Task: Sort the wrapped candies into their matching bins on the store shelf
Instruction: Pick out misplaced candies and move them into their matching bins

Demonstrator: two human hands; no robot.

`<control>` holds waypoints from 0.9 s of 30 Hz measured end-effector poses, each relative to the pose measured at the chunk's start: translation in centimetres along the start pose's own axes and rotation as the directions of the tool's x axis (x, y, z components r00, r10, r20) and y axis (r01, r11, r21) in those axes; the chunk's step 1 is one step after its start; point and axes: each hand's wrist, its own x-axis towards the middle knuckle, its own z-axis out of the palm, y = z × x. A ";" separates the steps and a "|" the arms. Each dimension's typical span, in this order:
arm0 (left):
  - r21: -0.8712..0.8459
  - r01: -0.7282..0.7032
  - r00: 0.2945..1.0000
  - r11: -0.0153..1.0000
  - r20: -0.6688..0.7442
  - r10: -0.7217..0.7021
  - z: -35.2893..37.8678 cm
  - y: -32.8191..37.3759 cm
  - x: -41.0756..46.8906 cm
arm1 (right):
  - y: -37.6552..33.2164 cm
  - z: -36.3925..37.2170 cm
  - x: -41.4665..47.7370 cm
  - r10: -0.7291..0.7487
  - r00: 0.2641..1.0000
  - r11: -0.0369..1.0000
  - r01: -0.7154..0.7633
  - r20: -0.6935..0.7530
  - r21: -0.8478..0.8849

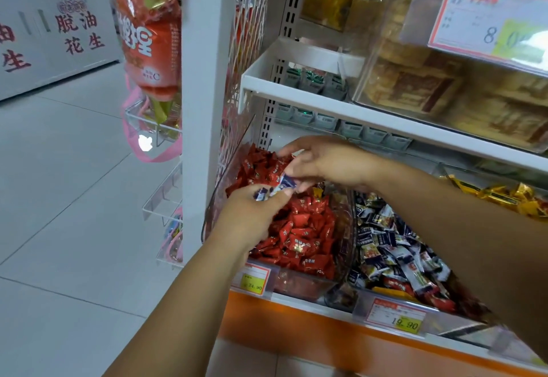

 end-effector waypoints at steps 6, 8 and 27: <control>0.160 -0.072 0.994 0.984 -0.069 0.083 -1.1 -0.4 0.6 | 2.8 -2.6 5.9 0.351 0.916 0.850 -0.399 -0.195 -0.344; 0.203 -0.071 0.995 0.977 -0.058 0.084 -1.4 -0.6 0.6 | 3.4 -1.5 6.7 0.467 0.864 0.626 -0.473 -0.188 -0.620; 0.057 -0.030 0.999 0.998 -0.023 0.031 -1.6 -1.0 0.9 | 4.2 -0.7 7.1 0.415 0.903 0.906 -0.399 0.108 -0.141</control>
